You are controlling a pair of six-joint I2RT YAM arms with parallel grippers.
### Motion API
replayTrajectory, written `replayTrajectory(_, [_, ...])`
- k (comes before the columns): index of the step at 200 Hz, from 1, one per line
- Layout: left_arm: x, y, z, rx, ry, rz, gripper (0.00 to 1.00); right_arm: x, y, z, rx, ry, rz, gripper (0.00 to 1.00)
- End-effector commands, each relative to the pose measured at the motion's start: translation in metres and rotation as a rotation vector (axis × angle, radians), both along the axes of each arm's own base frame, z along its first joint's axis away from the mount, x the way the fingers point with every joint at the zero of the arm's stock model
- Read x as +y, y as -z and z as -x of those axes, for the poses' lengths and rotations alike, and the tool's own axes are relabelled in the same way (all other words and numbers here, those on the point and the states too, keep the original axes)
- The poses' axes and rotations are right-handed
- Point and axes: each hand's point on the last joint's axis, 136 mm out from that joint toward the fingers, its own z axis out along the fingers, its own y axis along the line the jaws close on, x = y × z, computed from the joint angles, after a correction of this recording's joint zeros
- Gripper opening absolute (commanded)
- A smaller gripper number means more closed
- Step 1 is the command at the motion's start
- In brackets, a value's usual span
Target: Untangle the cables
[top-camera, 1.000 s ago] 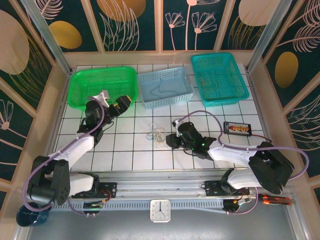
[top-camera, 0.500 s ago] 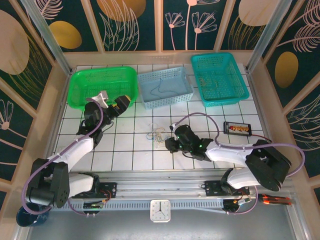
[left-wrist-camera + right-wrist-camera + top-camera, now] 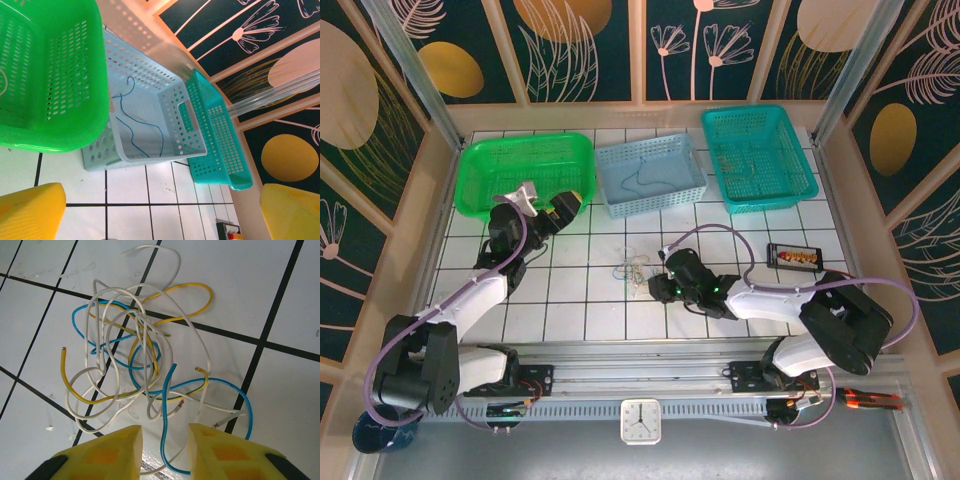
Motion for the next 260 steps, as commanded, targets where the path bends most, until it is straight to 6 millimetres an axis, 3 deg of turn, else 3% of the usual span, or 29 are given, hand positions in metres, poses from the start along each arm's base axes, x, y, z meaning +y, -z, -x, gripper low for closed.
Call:
replayTrajectory(1, [-0.005,-0.002,0.002,-0.015,0.019,0.020,0.99,-0.002,-0.012,-0.011,-0.051,0.029,0.000,0.32])
replayTrajectory(113, [-0.005,-0.003,0.003,-0.021,0.019,0.029,0.99,-0.003,0.008,-0.017,-0.024,0.036,0.028,0.31])
replayTrajectory(148, [-0.005,-0.004,0.003,-0.022,0.019,0.028,0.99,0.000,0.012,-0.018,-0.013,0.026,0.027,0.21])
replayTrajectory(191, [-0.005,-0.006,0.004,-0.028,0.020,0.028,0.99,-0.004,-0.007,-0.016,-0.037,0.026,0.006,0.00])
replayTrajectory(260, [-0.015,-0.014,0.006,-0.054,0.061,0.024,0.99,-0.009,-0.068,-0.020,-0.128,0.036,-0.085,0.00])
